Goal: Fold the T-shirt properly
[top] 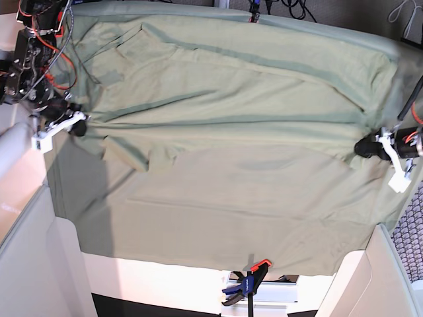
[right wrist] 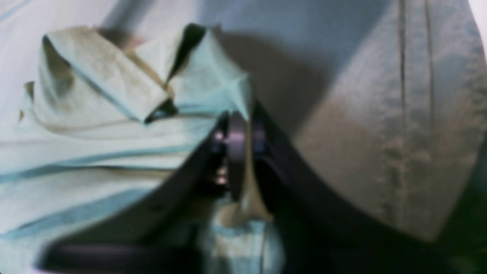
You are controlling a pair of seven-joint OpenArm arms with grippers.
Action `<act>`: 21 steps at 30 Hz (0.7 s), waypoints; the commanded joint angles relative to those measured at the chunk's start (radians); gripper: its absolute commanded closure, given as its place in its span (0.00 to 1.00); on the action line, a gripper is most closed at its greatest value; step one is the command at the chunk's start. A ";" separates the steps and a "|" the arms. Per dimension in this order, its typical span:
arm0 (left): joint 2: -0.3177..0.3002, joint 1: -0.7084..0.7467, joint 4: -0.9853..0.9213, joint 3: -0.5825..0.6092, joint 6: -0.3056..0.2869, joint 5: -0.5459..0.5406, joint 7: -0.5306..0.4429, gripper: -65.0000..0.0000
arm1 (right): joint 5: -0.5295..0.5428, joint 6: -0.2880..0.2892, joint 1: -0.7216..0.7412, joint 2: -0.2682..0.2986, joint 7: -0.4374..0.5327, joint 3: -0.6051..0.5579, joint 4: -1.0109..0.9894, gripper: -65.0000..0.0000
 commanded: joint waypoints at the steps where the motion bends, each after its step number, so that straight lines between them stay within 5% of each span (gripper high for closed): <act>1: -0.025 -0.024 0.014 -0.008 -0.009 -0.019 -0.015 1.00 | 0.008 -0.002 0.014 0.019 0.018 0.006 0.018 0.58; 2: -0.025 -0.024 0.014 -0.008 -0.009 -0.019 -0.015 1.00 | 0.005 -0.002 0.015 0.019 0.017 0.007 0.018 0.45; 4: -0.026 -0.024 0.014 -0.008 -0.009 -0.019 -0.015 1.00 | 0.006 -0.002 0.018 0.019 0.017 0.020 0.035 0.36; 11: -0.026 -0.024 0.014 -0.008 -0.009 -0.015 -0.013 1.00 | 0.038 -0.002 0.029 0.019 -0.038 0.106 0.203 0.36; 15: -0.026 -0.024 0.014 -0.008 -0.009 -0.015 -0.014 1.00 | 0.042 -0.001 0.054 -0.002 -0.025 0.036 0.198 0.36; 21: -0.026 -0.024 0.014 -0.008 -0.009 -0.015 -0.013 1.00 | -0.119 -0.002 0.098 -0.089 0.073 -0.129 0.111 0.36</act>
